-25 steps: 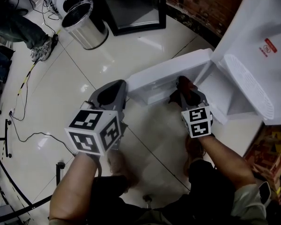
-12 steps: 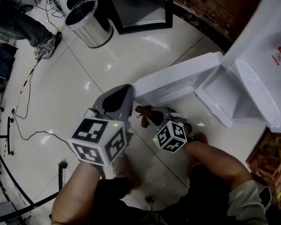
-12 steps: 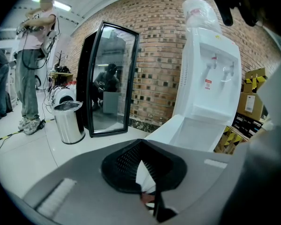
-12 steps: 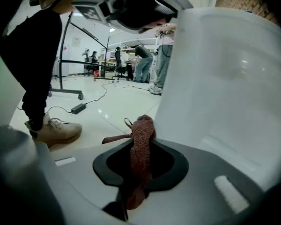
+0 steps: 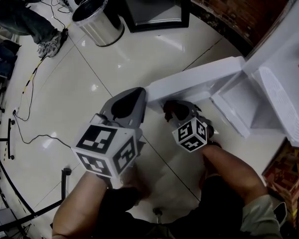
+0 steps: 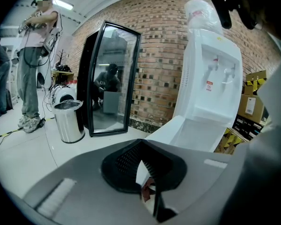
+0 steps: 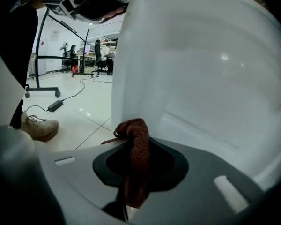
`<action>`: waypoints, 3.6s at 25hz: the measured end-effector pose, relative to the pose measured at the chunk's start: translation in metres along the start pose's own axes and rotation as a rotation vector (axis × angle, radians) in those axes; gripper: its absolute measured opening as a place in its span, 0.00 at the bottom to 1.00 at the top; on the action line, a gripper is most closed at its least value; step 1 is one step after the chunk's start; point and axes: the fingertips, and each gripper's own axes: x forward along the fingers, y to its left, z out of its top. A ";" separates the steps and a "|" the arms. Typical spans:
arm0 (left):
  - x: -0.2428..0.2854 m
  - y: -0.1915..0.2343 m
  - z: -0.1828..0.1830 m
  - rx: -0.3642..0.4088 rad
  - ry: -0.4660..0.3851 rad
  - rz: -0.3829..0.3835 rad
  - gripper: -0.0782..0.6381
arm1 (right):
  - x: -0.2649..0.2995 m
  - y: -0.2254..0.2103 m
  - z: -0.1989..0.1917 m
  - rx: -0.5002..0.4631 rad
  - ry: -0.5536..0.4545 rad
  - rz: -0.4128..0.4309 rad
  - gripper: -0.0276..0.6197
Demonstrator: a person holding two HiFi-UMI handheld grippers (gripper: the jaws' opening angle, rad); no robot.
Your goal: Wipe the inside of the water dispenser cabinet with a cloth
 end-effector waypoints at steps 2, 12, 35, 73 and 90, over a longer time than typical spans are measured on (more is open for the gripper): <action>0.000 -0.001 -0.001 -0.002 0.001 -0.002 0.11 | 0.003 -0.005 0.000 0.007 0.002 -0.015 0.17; -0.001 0.000 0.000 -0.002 0.004 0.003 0.11 | 0.004 -0.038 -0.029 0.161 0.076 -0.131 0.17; 0.001 0.000 -0.002 0.009 0.006 0.034 0.11 | -0.091 -0.152 -0.112 0.466 0.129 -0.550 0.17; 0.001 -0.005 0.003 -0.041 0.005 -0.031 0.11 | 0.035 0.055 -0.034 -0.050 0.036 0.184 0.17; 0.002 -0.008 0.002 -0.036 0.001 -0.050 0.11 | 0.058 0.013 -0.047 0.153 0.121 0.039 0.17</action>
